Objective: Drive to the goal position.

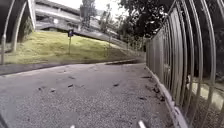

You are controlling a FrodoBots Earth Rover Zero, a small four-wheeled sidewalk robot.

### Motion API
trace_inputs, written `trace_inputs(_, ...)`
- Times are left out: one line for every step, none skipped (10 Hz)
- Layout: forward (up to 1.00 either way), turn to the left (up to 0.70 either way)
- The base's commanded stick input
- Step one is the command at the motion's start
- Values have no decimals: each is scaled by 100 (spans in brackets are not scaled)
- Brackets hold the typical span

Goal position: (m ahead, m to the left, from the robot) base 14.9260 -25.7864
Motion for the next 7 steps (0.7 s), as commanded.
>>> trace_inputs(70,0)
trace_inputs(70,0)
trace_inputs(70,0)
trace_inputs(70,0)
trace_inputs(70,0)
trace_inputs(70,0)
trace_inputs(70,-8)
